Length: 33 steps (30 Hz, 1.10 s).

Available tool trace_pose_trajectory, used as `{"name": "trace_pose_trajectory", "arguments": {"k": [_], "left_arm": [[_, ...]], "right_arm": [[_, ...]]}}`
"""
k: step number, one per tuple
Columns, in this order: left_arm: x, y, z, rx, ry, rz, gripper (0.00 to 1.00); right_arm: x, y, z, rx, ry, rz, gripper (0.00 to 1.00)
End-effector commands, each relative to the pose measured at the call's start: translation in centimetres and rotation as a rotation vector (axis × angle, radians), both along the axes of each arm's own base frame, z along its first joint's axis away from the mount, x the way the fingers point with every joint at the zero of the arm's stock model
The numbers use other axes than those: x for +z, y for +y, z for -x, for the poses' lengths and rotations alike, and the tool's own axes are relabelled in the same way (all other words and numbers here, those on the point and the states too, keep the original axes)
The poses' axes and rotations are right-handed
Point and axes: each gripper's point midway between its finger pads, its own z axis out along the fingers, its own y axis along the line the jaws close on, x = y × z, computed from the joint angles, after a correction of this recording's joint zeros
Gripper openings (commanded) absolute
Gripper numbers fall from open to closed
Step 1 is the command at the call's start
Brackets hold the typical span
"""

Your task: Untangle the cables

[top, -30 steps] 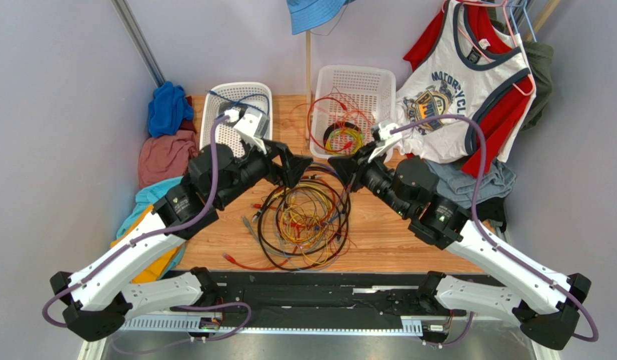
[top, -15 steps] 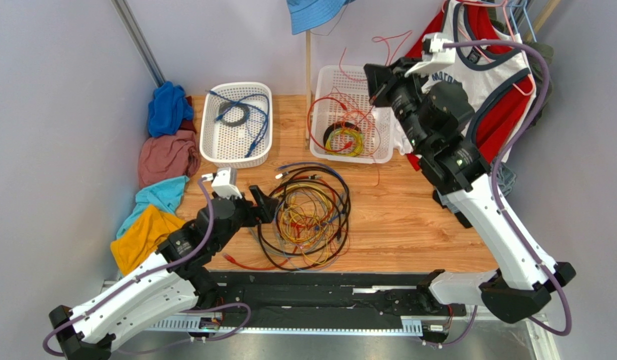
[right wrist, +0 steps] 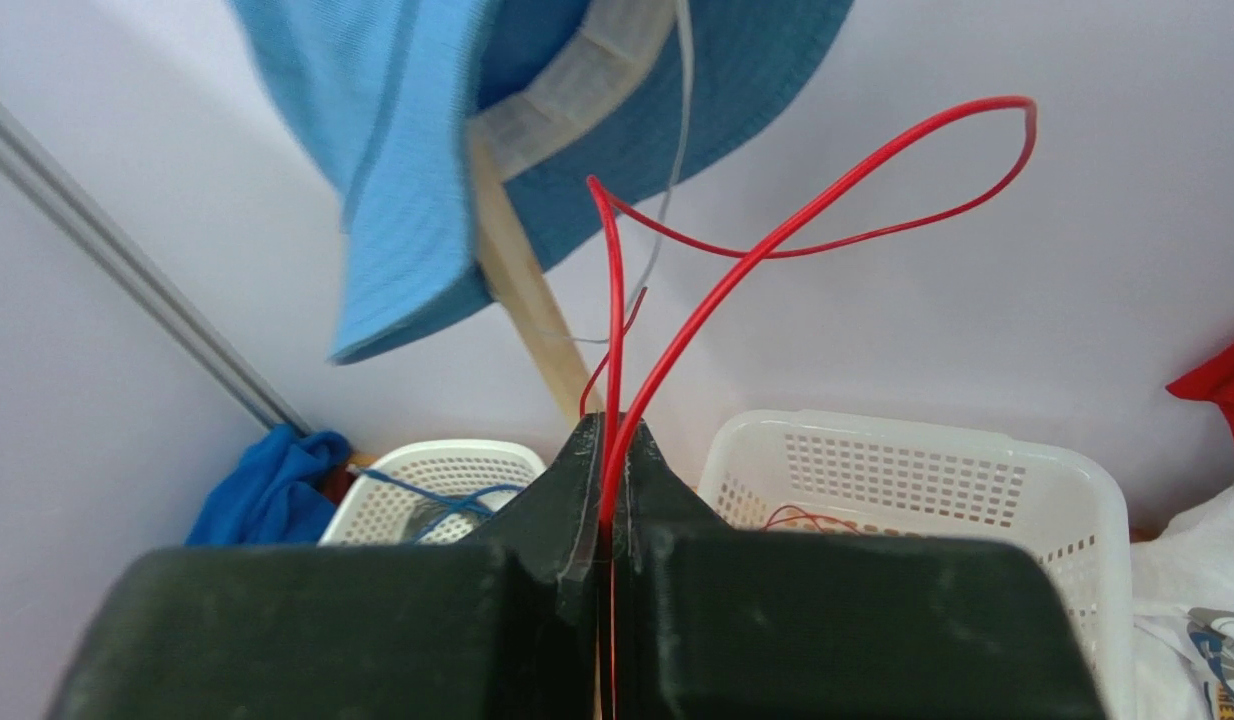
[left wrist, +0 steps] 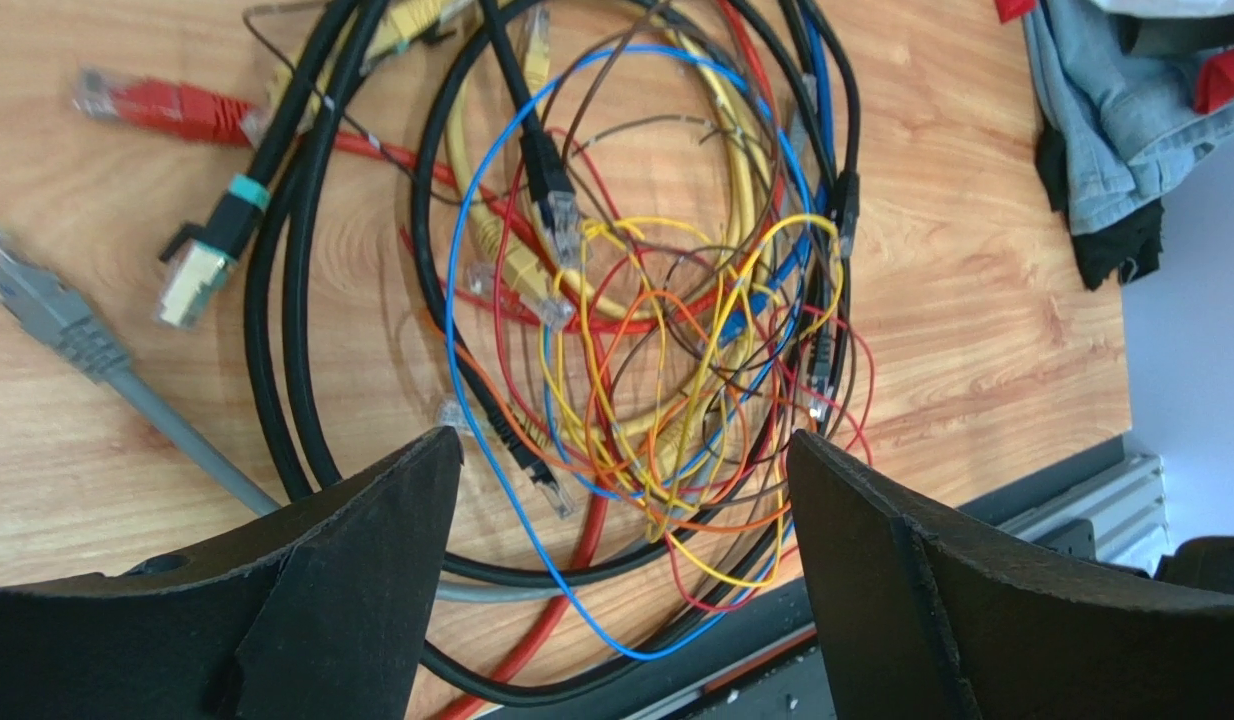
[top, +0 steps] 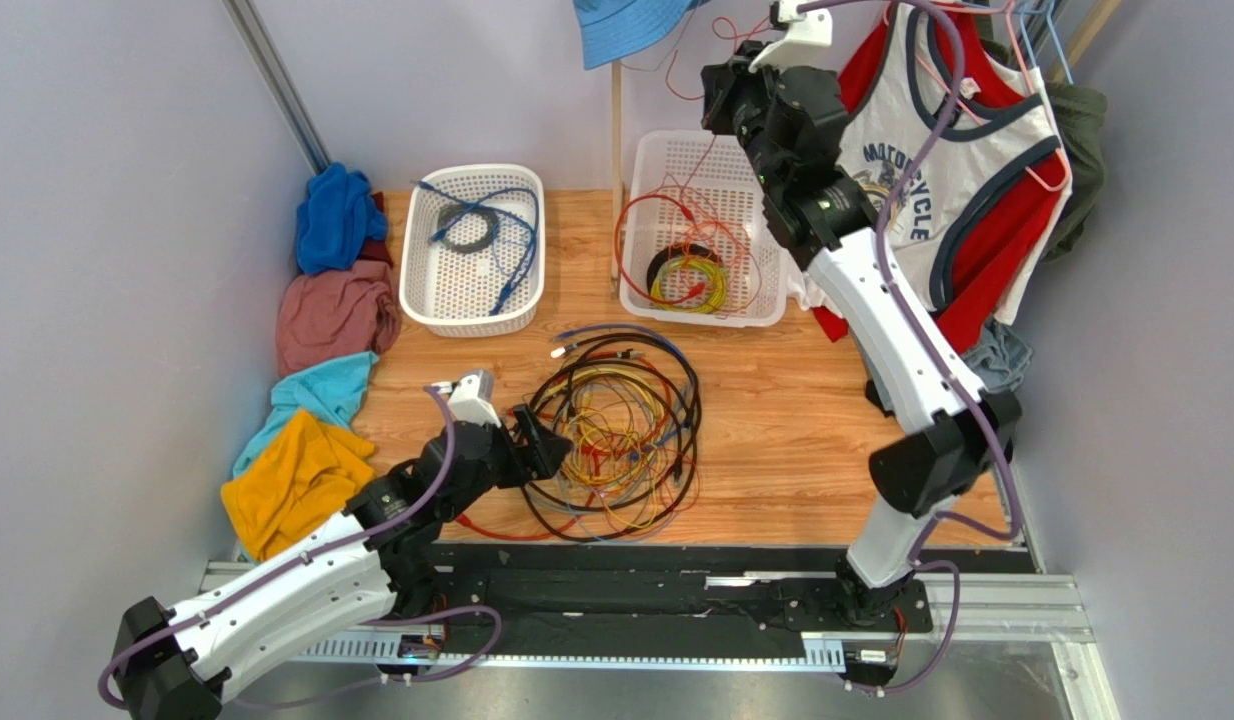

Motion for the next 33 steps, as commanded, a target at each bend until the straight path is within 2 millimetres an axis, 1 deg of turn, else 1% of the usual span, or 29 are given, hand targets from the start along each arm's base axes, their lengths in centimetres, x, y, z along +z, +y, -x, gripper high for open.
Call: {"name": "trace_pose_trajectory", "arguments": {"k": [1, 2, 3, 4, 5, 6, 8, 9, 10, 11, 12, 14, 15, 17, 18, 19, 20, 21, 22, 23, 24, 25, 27, 28, 29, 30, 31, 32, 33], "left_arm": [[0.0, -1.2, 0.4, -0.028, 0.016, 0.08, 0.88], [-0.3, -1.1, 0.5, -0.031, 0.021, 0.076, 0.88], [-0.9, -1.0, 0.7, -0.029, 0.036, 0.069, 0.88], [-1.2, -0.9, 0.8, -0.027, 0.041, 0.068, 0.88], [-1.4, -0.9, 0.8, -0.025, 0.043, 0.071, 0.88], [-1.7, -0.9, 0.9, -0.026, 0.046, 0.07, 0.87], [-1.7, -0.6, 0.7, -0.011, 0.041, 0.065, 0.88], [-1.5, -0.6, 0.6, -0.01, 0.033, 0.063, 0.87], [-1.3, -0.5, 0.4, -0.002, 0.021, 0.059, 0.87], [-0.9, -0.5, 0.2, -0.004, 0.003, 0.059, 0.87], [-0.1, -0.4, 0.1, -0.002, -0.012, 0.061, 0.87], [1.1, 0.0, -0.3, 0.018, -0.048, 0.063, 0.87], [2.2, 0.2, -0.4, 0.022, -0.063, 0.055, 0.87], [3.7, 0.8, -0.6, 0.032, -0.103, 0.04, 0.87], [4.6, 1.4, -0.6, 0.048, -0.112, 0.026, 0.87], [5.4, 1.7, -0.6, 0.056, -0.127, 0.028, 0.87], [5.8, 2.0, -0.5, 0.056, -0.141, 0.016, 0.87], [6.5, 2.3, -0.6, 0.064, -0.157, 0.014, 0.87], [7.2, 2.6, -0.6, 0.073, -0.179, 0.023, 0.88], [7.7, 2.9, -0.7, 0.085, -0.196, 0.019, 0.88], [8.3, 3.5, -1.0, 0.114, -0.212, 0.014, 0.88], [9.0, 3.9, -1.1, 0.131, -0.228, 0.014, 0.89], [11.1, 5.4, -1.5, 0.195, -0.267, -0.007, 0.91], [12.0, 5.9, -1.6, 0.21, -0.286, -0.018, 0.94], [13.7, 6.6, -1.8, 0.23, -0.318, -0.036, 0.95], [14.4, 7.5, -2.0, 0.271, -0.329, -0.058, 0.97], [14.7, 7.7, -2.3, 0.28, -0.33, -0.099, 0.99], [15.8, 8.5, -2.4, 0.308, -0.343, -0.117, 0.99], [15.7, 8.4, -2.7, 0.31, -0.334, -0.151, 0.99]], "right_arm": [[0.5, -0.5, -3.9, -0.043, -0.073, 0.011, 0.0], [-1.3, -0.3, -5.6, -0.063, -0.054, 0.027, 0.0], [-2.2, -0.5, -6.5, -0.085, -0.045, 0.039, 0.0], [-3.1, -0.9, -7.5, -0.104, -0.036, 0.045, 0.0], [-3.1, -1.3, -8.2, -0.119, -0.038, 0.038, 0.0], [-5.7, -1.1, -9.8, -0.125, 0.006, 0.051, 0.0], [-7.6, -1.7, -11.3, -0.146, 0.048, 0.042, 0.0], [-9.8, -1.6, -12.3, -0.148, 0.09, 0.051, 0.0], [-11.3, -1.7, -12.9, -0.155, 0.125, 0.052, 0.0], [-12.8, -1.7, -13.0, -0.155, 0.179, 0.05, 0.31], [-15.0, -1.7, -13.5, -0.162, 0.235, 0.054, 0.47], [-17.6, -2.0, -13.1, -0.176, 0.315, 0.05, 0.68], [-20.9, -1.7, -12.5, -0.159, 0.383, 0.054, 0.69], [-18.5, -1.8, -10.9, -0.137, 0.314, -0.002, 0.7], [-20.6, -2.1, -9.9, -0.134, 0.343, -0.001, 0.71], [-17.4, -2.5, -8.4, -0.129, 0.286, -0.03, 0.71], [-16.3, -2.3, -7.7, -0.113, 0.264, -0.04, 0.72], [-16.5, -2.3, -6.9, -0.109, 0.273, -0.032, 0.73], [-13.9, -2.3, -5.2, -0.098, 0.236, -0.044, 0.73], [-13.2, -2.3, -4.3, -0.099, 0.226, -0.047, 0.73], [-14.0, -1.7, -2.9, -0.08, 0.242, -0.04, 0.73], [-11.5, -1.8, -1.2, -0.062, 0.193, -0.069, 0.74], [-11.1, -0.5, 1.3, -0.002, 0.195, -0.089, 0.74], [-12.3, 0.0, 2.3, 0.018, 0.222, -0.093, 0.74], [-10.8, 0.2, 4.2, 0.047, 0.199, -0.107, 0.74], [-11.0, 1.4, 5.7, 0.087, 0.208, -0.108, 0.74], [-13.4, 1.9, 7.0, 0.116, 0.25, -0.1, 0.73], [-12.7, 2.9, 9.2, 0.17, 0.239, -0.114, 0.73], [-13.7, 3.2, 10.4, 0.186, 0.265, -0.129, 0.72]]}}
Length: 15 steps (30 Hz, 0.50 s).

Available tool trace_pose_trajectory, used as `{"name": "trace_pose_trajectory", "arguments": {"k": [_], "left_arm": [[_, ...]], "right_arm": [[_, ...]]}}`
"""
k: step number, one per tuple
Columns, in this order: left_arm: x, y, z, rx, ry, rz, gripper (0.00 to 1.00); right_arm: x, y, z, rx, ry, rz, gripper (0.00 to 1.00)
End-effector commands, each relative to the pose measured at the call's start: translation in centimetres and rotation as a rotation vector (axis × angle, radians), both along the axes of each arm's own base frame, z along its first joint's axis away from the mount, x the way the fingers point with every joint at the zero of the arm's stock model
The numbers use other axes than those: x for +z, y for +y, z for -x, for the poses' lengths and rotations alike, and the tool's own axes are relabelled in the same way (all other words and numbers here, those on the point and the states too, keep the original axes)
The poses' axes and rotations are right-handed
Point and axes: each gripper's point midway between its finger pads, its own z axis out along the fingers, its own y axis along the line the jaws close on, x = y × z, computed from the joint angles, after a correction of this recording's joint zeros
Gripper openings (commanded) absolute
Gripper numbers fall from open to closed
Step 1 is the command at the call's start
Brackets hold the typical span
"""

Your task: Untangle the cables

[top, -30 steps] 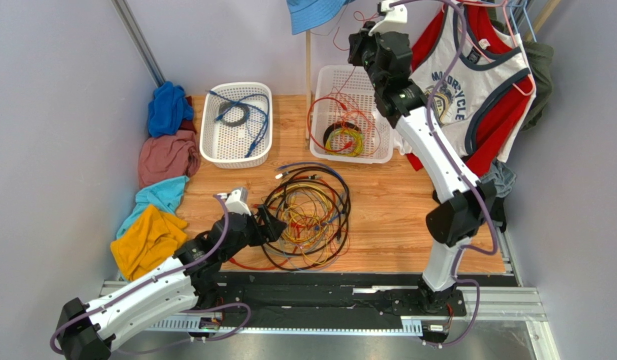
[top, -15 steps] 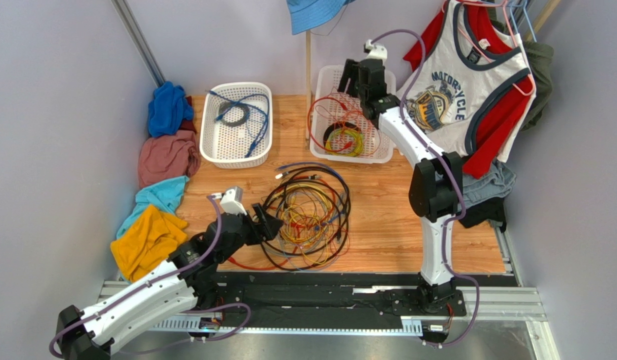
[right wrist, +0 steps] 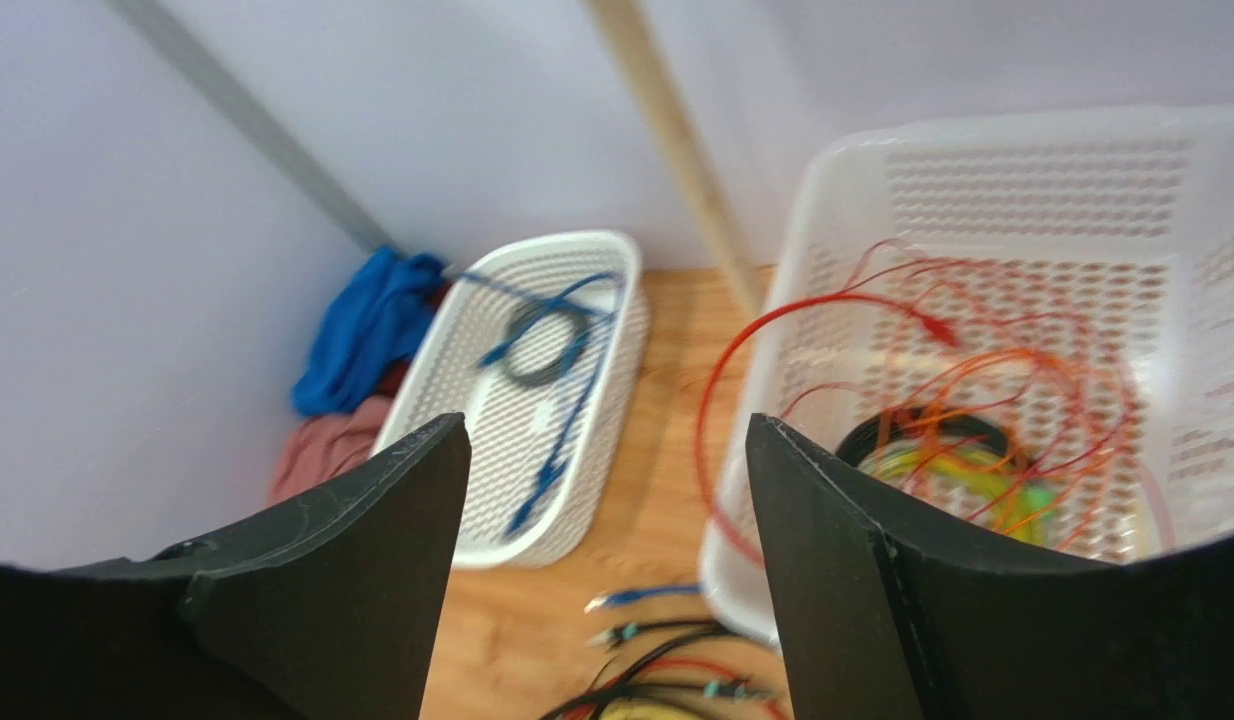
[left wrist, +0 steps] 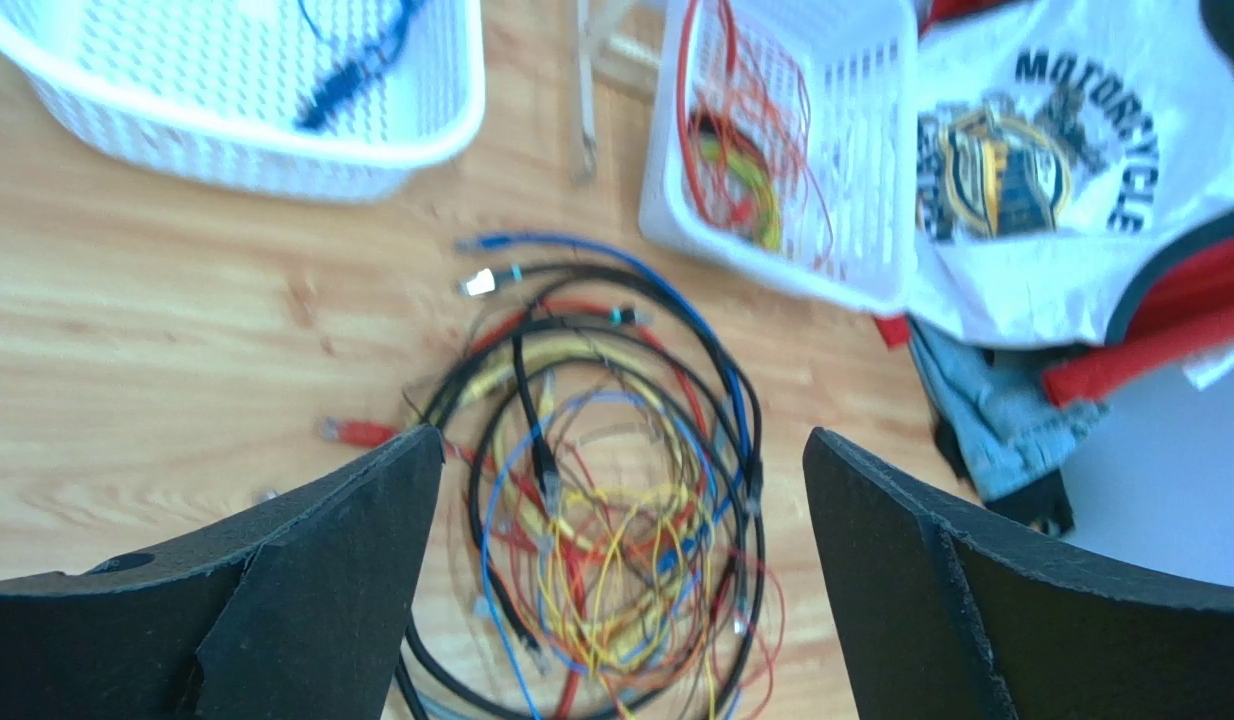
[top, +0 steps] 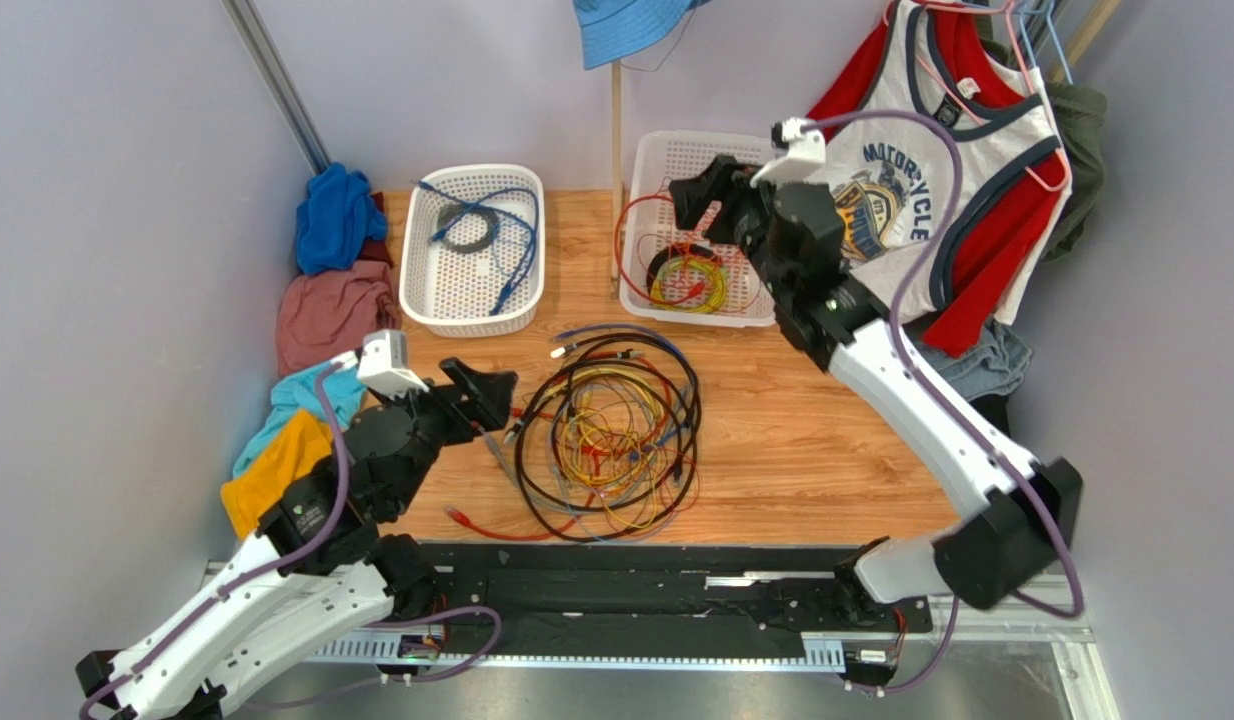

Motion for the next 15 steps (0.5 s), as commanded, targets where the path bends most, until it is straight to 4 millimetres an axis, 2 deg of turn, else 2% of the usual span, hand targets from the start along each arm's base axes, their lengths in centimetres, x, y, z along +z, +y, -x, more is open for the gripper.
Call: {"name": "trace_pose_trajectory", "arguments": {"k": [1, 2, 3, 4, 6, 7, 8, 10, 11, 13, 14, 15], "left_arm": [[2.3, 3.0, -1.0, 0.133, -0.021, -0.158, 0.99], [1.9, 3.0, -1.4, 0.145, -0.001, -0.184, 0.99], [1.7, 2.8, -1.5, 0.146, 0.008, -0.19, 0.99], [1.3, 2.5, -1.5, 0.13, 0.021, -0.198, 0.99], [0.2, 1.8, -1.8, 0.115, 0.053, -0.213, 0.99], [-0.7, 1.5, -1.7, 0.104, 0.07, -0.227, 0.99], [-1.4, 1.4, -1.8, 0.102, 0.087, -0.239, 0.99], [-2.7, 1.0, -1.7, 0.08, 0.113, -0.26, 0.99], [-3.1, 0.9, -1.7, 0.074, 0.121, -0.264, 0.99], [-4.2, 0.5, -1.7, 0.056, 0.13, -0.263, 0.99], [-4.5, 0.2, -1.7, 0.044, 0.129, -0.258, 0.98], [-4.5, -0.2, -1.9, 0.036, 0.122, -0.237, 0.98]], "right_arm": [[-5.2, 2.8, 5.3, 0.13, 0.088, -0.055, 0.71], [-5.5, 3.1, 7.1, 0.158, 0.087, -0.076, 0.7], [-6.3, 3.5, 8.0, 0.179, 0.089, -0.095, 0.68], [-10.0, 3.8, 9.3, 0.207, 0.161, -0.091, 0.67], [-11.2, 4.4, 11.7, 0.254, 0.176, -0.098, 0.65], [-13.4, 4.4, 12.8, 0.273, 0.211, -0.059, 0.64], [-14.2, 5.1, 14.2, 0.308, 0.222, -0.03, 0.64], [-15.6, 4.9, 16.0, 0.324, 0.23, 0.048, 0.63], [-17.2, 5.3, 17.4, 0.354, 0.251, 0.085, 0.63], [-18.3, 5.0, 18.4, 0.361, 0.265, 0.107, 0.63], [-20.0, 4.6, 19.0, 0.363, 0.291, 0.124, 0.63], [-20.5, 4.6, 19.1, 0.361, 0.297, 0.126, 0.64]]}}
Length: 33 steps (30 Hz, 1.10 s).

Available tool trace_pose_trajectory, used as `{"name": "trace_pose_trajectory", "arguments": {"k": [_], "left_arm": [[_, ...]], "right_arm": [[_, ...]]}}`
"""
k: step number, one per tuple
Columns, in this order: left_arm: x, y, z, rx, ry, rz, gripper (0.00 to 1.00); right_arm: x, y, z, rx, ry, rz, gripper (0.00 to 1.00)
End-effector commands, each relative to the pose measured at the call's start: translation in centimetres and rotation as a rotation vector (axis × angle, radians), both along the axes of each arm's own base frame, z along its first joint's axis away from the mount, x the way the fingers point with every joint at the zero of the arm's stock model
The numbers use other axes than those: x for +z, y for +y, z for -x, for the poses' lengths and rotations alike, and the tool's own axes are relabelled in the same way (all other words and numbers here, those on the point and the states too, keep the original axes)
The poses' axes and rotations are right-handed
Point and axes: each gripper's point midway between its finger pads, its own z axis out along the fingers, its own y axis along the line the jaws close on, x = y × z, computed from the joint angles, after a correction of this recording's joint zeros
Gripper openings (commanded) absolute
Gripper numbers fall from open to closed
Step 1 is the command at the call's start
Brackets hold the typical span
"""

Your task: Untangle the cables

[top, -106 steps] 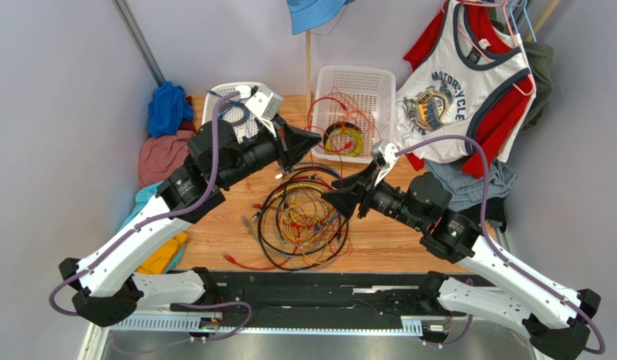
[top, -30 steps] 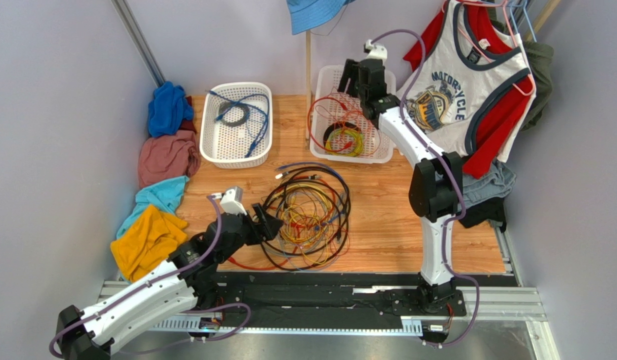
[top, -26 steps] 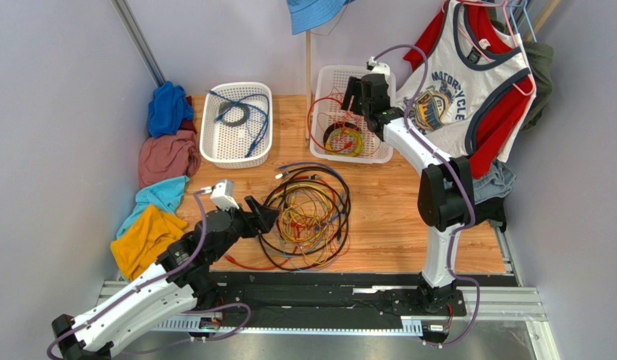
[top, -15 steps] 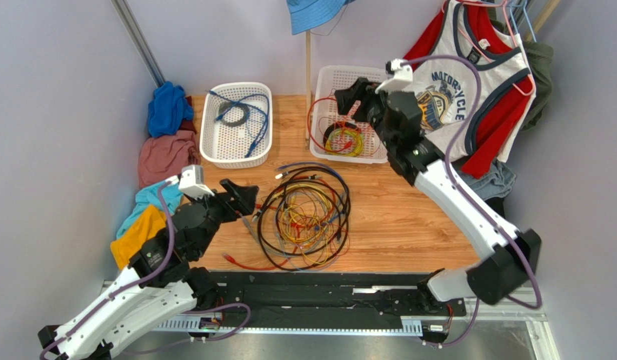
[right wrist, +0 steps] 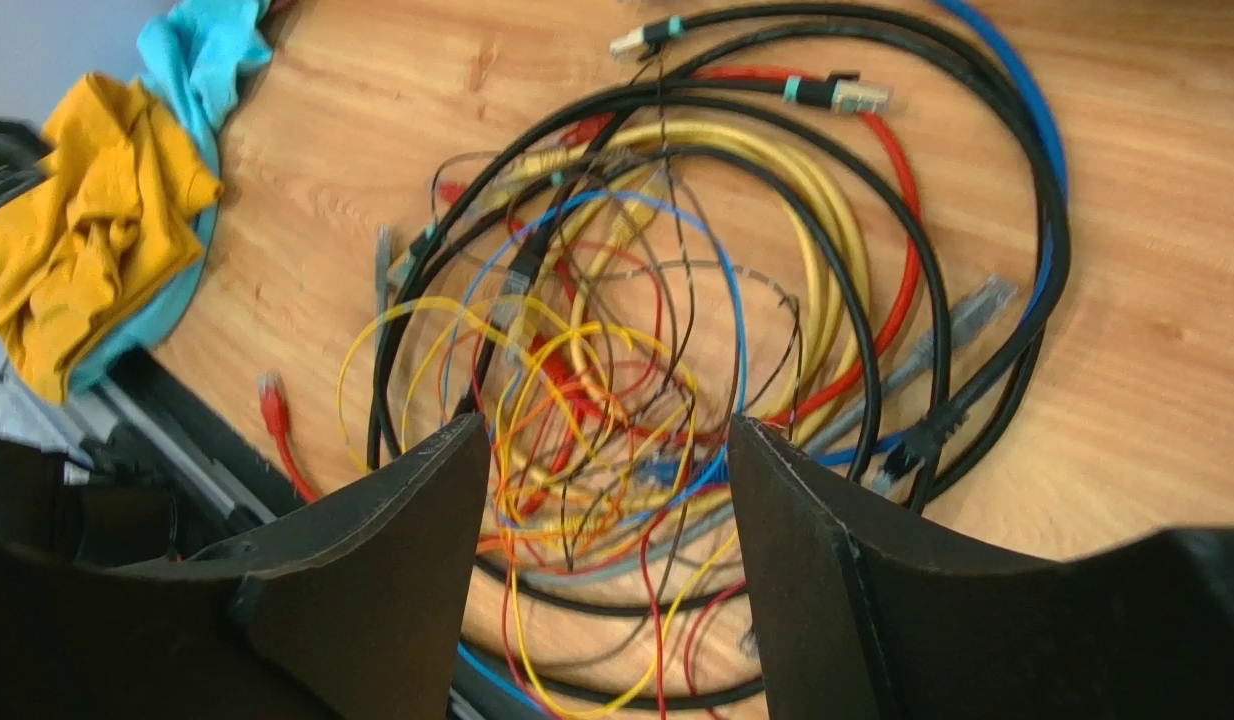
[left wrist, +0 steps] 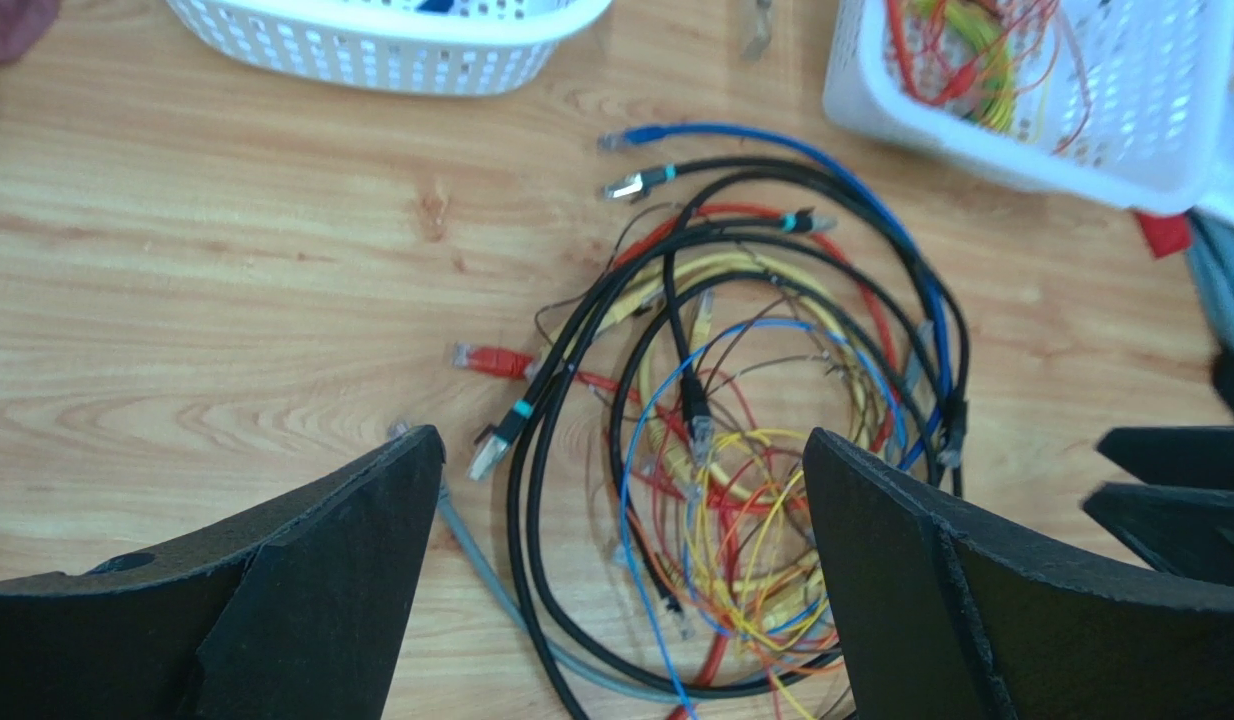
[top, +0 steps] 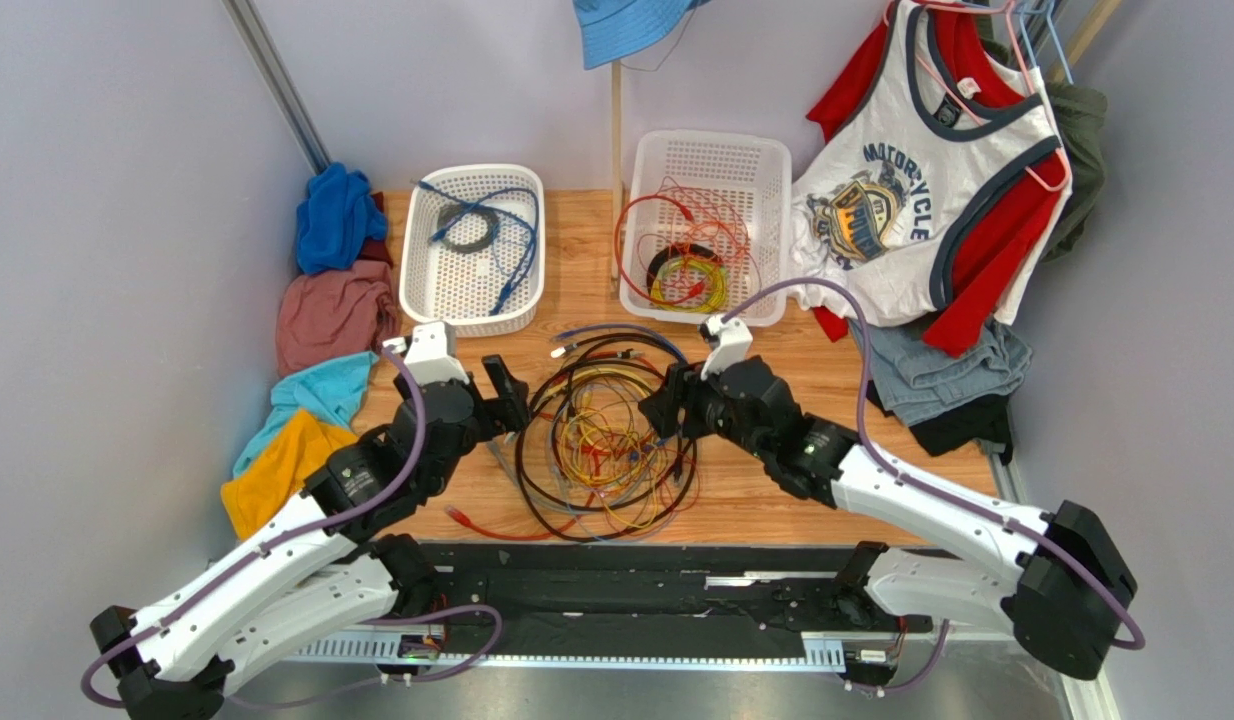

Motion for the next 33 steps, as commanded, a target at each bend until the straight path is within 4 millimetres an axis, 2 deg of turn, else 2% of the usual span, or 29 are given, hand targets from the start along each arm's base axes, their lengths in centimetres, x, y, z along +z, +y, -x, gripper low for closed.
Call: {"name": "trace_pose_trajectory", "arguments": {"k": [1, 3, 4, 5, 6, 7, 10, 11, 14, 18, 21, 22, 23, 25, 26, 28, 29, 30, 31, 33], "left_arm": [[-1.7, -1.1, 0.0, -0.052, 0.017, 0.025, 0.98], [-2.5, -1.6, -0.1, -0.059, 0.037, 0.044, 0.97], [-2.7, -1.9, 0.1, -0.07, 0.048, 0.05, 0.97], [-3.1, -2.0, 0.1, -0.07, 0.061, 0.049, 0.97], [-3.4, -2.0, 0.3, -0.069, 0.072, 0.056, 0.96], [-3.6, -2.1, 0.4, -0.076, 0.081, 0.058, 0.96], [-3.9, -2.1, 0.9, -0.085, 0.087, 0.078, 0.95], [-3.7, -2.0, 1.0, -0.088, 0.08, 0.09, 0.95], [-3.7, -1.8, 1.4, -0.091, 0.071, 0.112, 0.94], [-4.2, -1.4, 1.8, -0.089, 0.074, 0.11, 0.94], [-4.1, -1.4, 1.8, -0.094, 0.072, 0.109, 0.93], [-4.1, -1.4, 1.8, -0.094, 0.071, 0.11, 0.94], [-4.1, -1.4, 1.8, -0.096, 0.071, 0.109, 0.93], [-4.0, -1.4, 1.8, -0.094, 0.069, 0.109, 0.93], [-3.9, -1.4, 1.8, -0.095, 0.068, 0.109, 0.93], [-3.7, -1.2, 1.9, -0.093, 0.061, 0.109, 0.93], [-3.7, -1.0, 1.9, -0.09, 0.059, 0.105, 0.93], [-3.6, -0.8, 1.9, -0.083, 0.054, 0.1, 0.93], [-3.5, -0.7, 1.9, -0.081, 0.048, 0.104, 0.93], [-3.5, -0.5, 1.9, -0.072, 0.04, 0.103, 0.93]], "right_arm": [[-0.2, -0.7, 0.5, -0.023, -0.052, -0.003, 0.64], [-1.0, -0.6, 0.2, -0.022, -0.046, 0.029, 0.64], [-2.5, -0.4, 0.0, -0.017, -0.019, 0.07, 0.64], [-3.1, -0.3, -0.2, -0.014, -0.01, 0.099, 0.64], [-3.3, -0.2, -0.7, -0.026, -0.009, 0.115, 0.64], [-4.9, -0.1, -0.9, -0.03, 0.016, 0.154, 0.64], [-6.4, 0.4, -1.7, -0.031, 0.022, 0.189, 0.6], [-7.8, 0.5, -2.0, -0.033, 0.042, 0.211, 0.57], [-9.5, 1.1, -2.5, -0.037, 0.065, 0.219, 0.52], [-10.7, 1.8, -3.0, -0.04, 0.084, 0.215, 0.5], [-11.0, 2.1, -3.6, -0.044, 0.086, 0.227, 0.42], [-10.6, 2.5, -3.9, -0.038, 0.075, 0.216, 0.4], [-10.5, 2.7, -4.0, -0.029, 0.073, 0.209, 0.33], [-10.2, 2.8, -4.0, -0.024, 0.082, 0.213, 0.3], [-9.6, 2.8, -4.3, -0.038, 0.078, 0.213, 0.31], [-7.8, 1.9, -4.6, -0.084, 0.043, 0.21, 0.41], [-7.7, 0.8, -4.4, -0.115, 0.044, 0.222, 0.51], [-7.0, -0.3, -4.9, -0.17, 0.017, 0.233, 0.55], [-5.2, -1.1, -4.9, -0.2, -0.015, 0.207, 0.58], [-4.1, -2.7, -5.3, -0.258, -0.042, 0.204, 0.63]]}}
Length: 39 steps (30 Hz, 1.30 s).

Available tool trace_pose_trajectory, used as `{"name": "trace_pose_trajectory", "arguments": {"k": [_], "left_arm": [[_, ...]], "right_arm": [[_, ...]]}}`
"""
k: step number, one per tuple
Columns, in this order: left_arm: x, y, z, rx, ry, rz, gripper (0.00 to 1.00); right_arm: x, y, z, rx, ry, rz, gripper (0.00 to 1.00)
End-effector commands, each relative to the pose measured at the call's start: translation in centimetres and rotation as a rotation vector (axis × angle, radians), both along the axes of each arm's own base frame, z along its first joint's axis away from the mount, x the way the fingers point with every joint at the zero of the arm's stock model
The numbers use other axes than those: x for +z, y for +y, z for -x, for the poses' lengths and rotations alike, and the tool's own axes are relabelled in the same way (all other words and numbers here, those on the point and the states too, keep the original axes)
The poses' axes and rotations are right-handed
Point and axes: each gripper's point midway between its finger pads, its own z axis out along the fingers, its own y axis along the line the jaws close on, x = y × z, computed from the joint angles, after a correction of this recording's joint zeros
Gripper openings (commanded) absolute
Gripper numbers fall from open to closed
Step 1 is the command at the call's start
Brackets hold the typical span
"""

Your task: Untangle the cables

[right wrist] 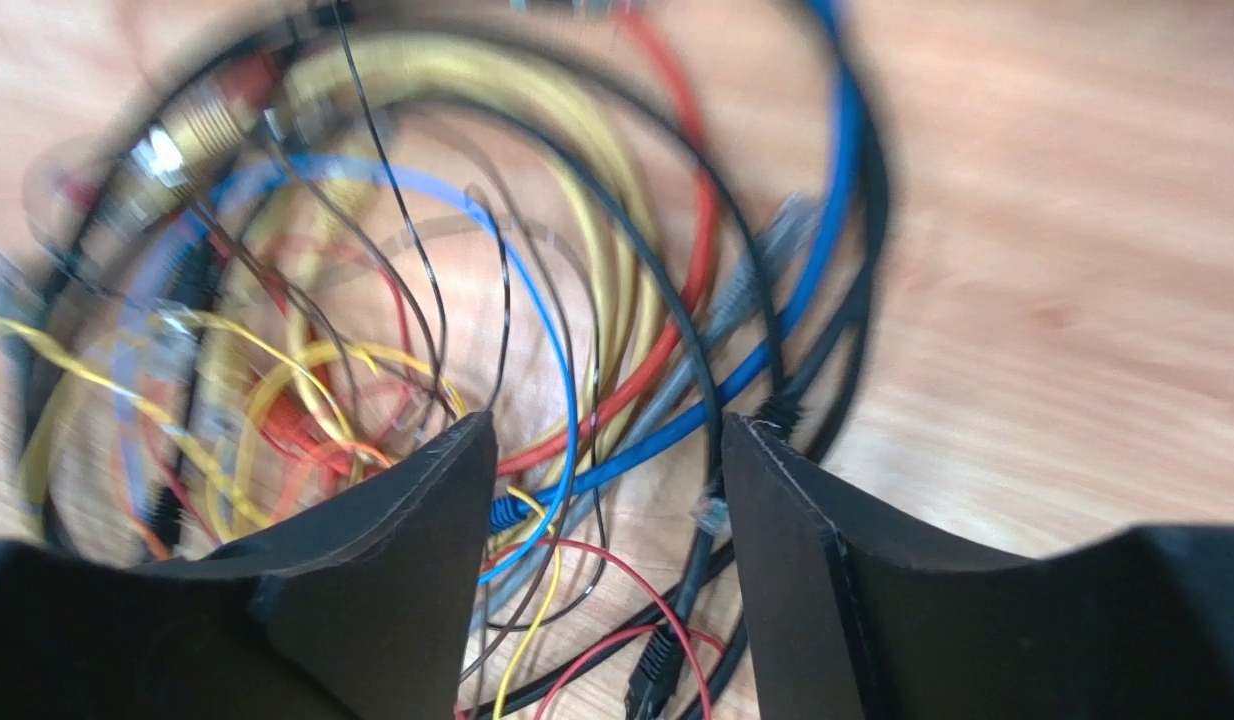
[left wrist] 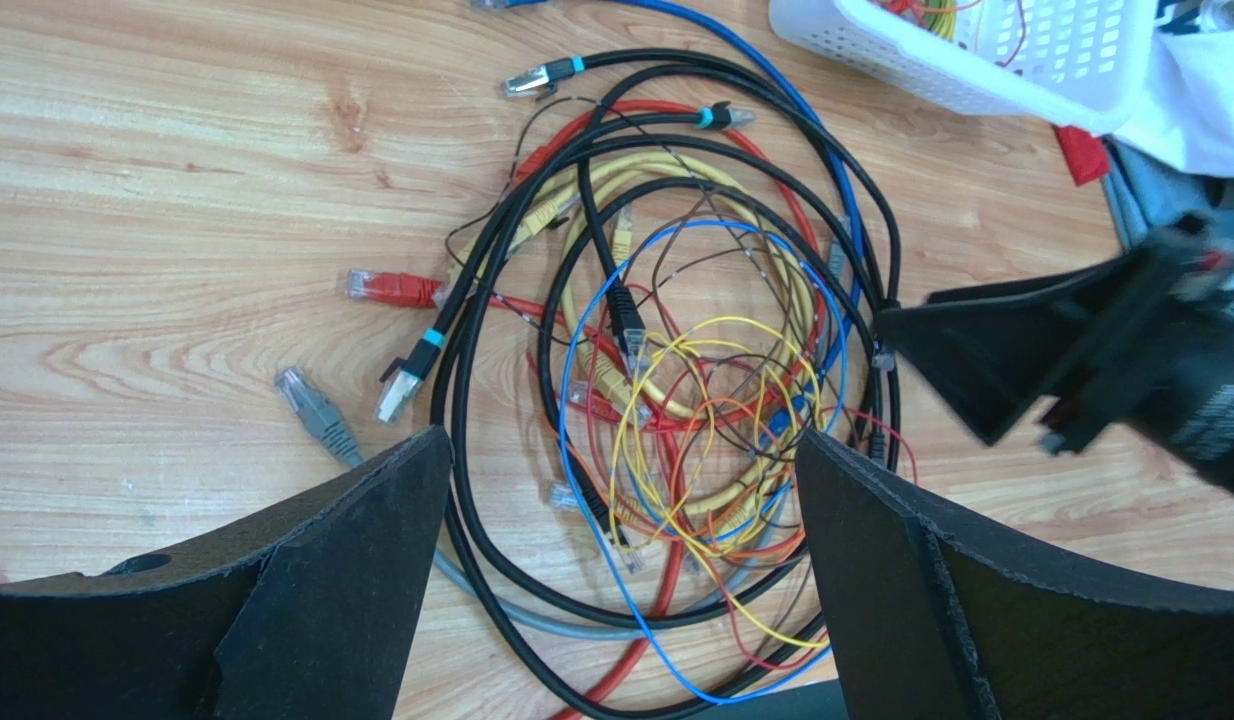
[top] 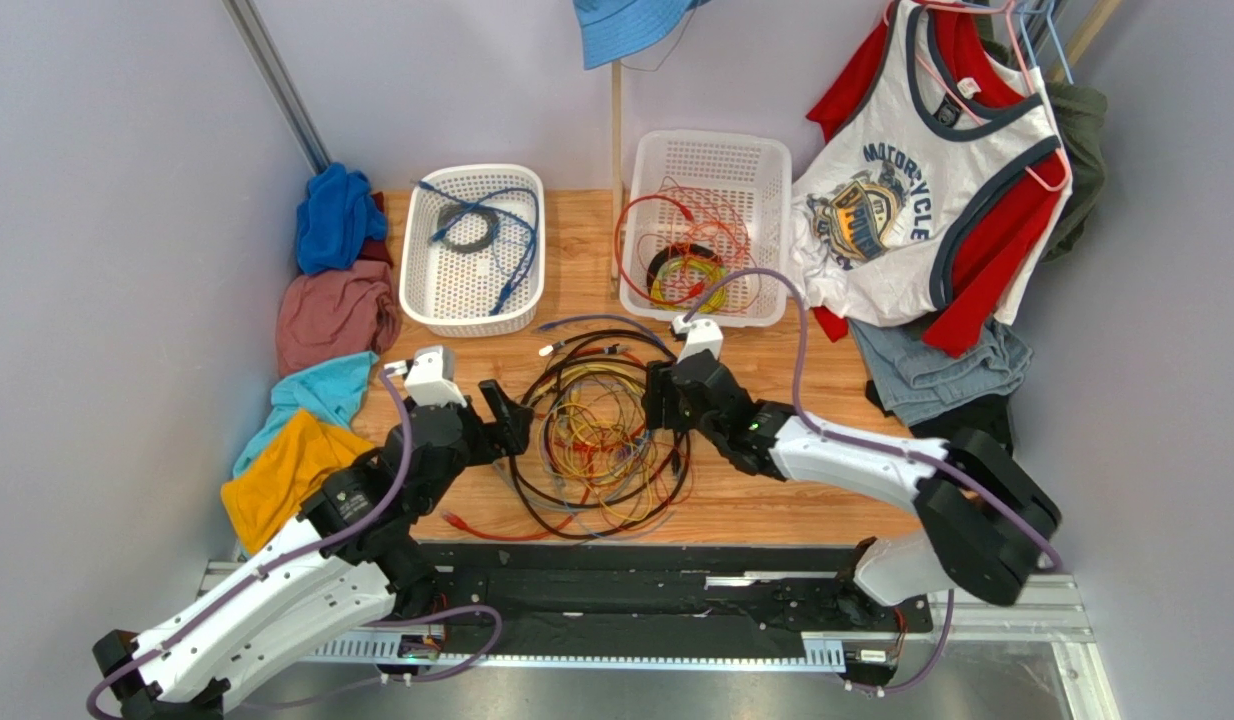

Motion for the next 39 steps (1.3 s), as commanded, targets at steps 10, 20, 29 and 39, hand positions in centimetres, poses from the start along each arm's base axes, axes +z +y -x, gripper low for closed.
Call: {"name": "trace_pose_trajectory", "arguments": {"k": [10, 20, 29, 39], "left_arm": [[0.0, -0.2, 0.1, -0.008, -0.008, 0.027, 0.93], [-0.4, 0.2, 0.7, -0.011, -0.007, 0.042, 0.93], [-1.0, -0.2, 0.7, -0.022, 0.008, 0.049, 0.93], [-1.3, -0.5, 0.9, -0.029, 0.021, 0.064, 0.92]], "right_arm": [[4.1, -3.5, -6.8, -0.183, -0.075, 0.029, 0.53], [0.0, -3.0, -9.3, -0.207, -0.003, 0.093, 0.5], [-6.4, -3.5, -8.2, -0.192, 0.141, 0.199, 0.48], [-3.5, -4.2, -6.9, -0.214, 0.071, 0.145, 0.0]]}}
